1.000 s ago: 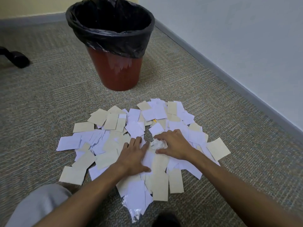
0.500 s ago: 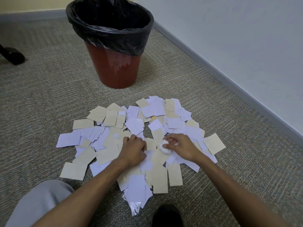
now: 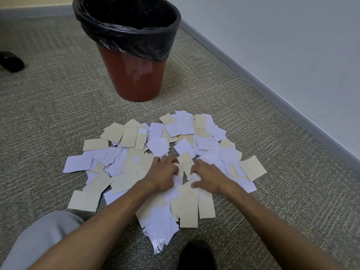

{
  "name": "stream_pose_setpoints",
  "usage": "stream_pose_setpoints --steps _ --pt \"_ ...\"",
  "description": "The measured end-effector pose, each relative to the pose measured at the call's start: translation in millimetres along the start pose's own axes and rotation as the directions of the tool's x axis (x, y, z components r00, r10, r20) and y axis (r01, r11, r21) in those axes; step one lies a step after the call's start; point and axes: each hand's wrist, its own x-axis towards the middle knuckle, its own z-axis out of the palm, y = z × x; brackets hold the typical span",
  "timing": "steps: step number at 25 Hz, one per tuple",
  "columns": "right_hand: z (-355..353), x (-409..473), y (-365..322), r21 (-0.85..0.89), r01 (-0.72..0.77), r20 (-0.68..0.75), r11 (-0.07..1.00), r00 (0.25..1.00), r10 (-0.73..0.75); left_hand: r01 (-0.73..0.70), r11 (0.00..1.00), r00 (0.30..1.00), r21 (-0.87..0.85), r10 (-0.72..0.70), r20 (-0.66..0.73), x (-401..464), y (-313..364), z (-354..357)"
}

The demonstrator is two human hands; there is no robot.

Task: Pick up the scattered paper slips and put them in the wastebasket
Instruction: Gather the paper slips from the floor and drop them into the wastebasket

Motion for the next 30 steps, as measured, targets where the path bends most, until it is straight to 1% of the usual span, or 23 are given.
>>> stream_pose_setpoints --steps 1,2,4,5,6,7,9,10,12,14,16,17,19,21,23,25,26,27,28,30 --pt "-2 0 1 0.031 -0.014 -0.031 0.999 0.999 0.014 0.016 1.0 0.999 0.001 -0.016 -0.03 1 1 -3" --pt "-5 1 4 0.099 -0.035 -0.089 0.994 0.995 0.044 0.035 0.999 0.997 -0.014 -0.036 -0.066 2 1 -6" --pt "-12 4 7 0.315 -0.064 -0.233 0.947 0.962 0.142 0.075 0.993 0.987 -0.096 -0.088 -0.135 4 1 -12" --pt "-15 8 8 0.433 -0.057 -0.266 0.9 0.945 0.188 0.089 0.985 0.981 -0.149 -0.112 -0.16 4 -1 -15" --pt "-15 12 8 0.527 -0.043 -0.262 0.849 0.942 0.211 0.095 0.974 0.974 -0.205 -0.134 -0.183 3 -5 -17" --pt "-14 17 6 0.576 -0.034 -0.242 0.816 0.947 0.21 0.096 0.958 0.965 -0.271 -0.156 -0.212 1 -9 -19" --pt "-7 25 1 0.572 -0.03 -0.218 0.82 0.958 0.187 0.11 0.913 0.949 -0.392 -0.214 -0.233 -4 -17 -22" --pt "-4 29 -1 0.548 -0.031 -0.225 0.836 0.957 0.183 0.127 0.901 0.948 -0.415 -0.234 -0.218 -5 -22 -23" --pt "-3 33 -5 0.493 -0.036 -0.249 0.869 0.951 0.181 0.165 0.909 0.953 -0.382 -0.247 -0.177 -4 -28 -26" --pt "-3 35 -8 0.482 -0.037 -0.212 0.875 0.964 0.158 0.184 0.933 0.959 -0.309 -0.239 -0.152 -1 -33 -27" --pt "-7 35 -10 0.543 -0.029 -0.158 0.839 0.978 0.136 0.182 0.957 0.964 -0.226 -0.219 -0.151 -1 -34 -31" --pt "-11 35 -9 0.57 -0.022 -0.157 0.821 0.978 0.135 0.184 0.961 0.963 -0.205 -0.218 -0.159 -3 -34 -36" --pt "-27 32 -6 0.591 0.015 -0.199 0.806 0.972 0.128 0.189 0.96 0.954 -0.208 -0.229 -0.194 -6 -37 -48" --pt "-53 29 -2 0.644 0.079 -0.249 0.761 0.962 0.111 0.205 0.948 0.936 -0.245 -0.263 -0.233 -10 -43 -69" --pt "-85 27 2 0.666 0.158 -0.325 0.729 0.941 0.093 0.192 0.938 0.908 -0.289 -0.282 -0.309 -9 -49 -97" --pt "-118 26 -2 0.664 0.211 -0.427 0.718 0.895 0.132 0.157 0.926 0.854 -0.343 -0.301 -0.424 -7 -50 -130" --pt "-136 27 -6 0.673 0.233 -0.47 0.702 0.868 0.162 0.137 0.918 0.813 -0.372 -0.318 -0.487 -6 -49 -147" --pt "-154 28 -14 0.683 0.262 -0.511 0.682 0.838 0.19 0.104 0.91 0.759 -0.401 -0.333 -0.56 -5 -47 -164" --pt "-175 29 -22 0.674 0.302 -0.565 0.674 0.799 0.206 0.062 0.908 0.686 -0.414 -0.341 -0.643 -3 -45 -181" --pt "-219 35 -41 0.613 0.382 -0.678 0.692 0.704 0.212 -0.03 0.933 0.503 -0.36 -0.297 -0.812 1 -40 -217"
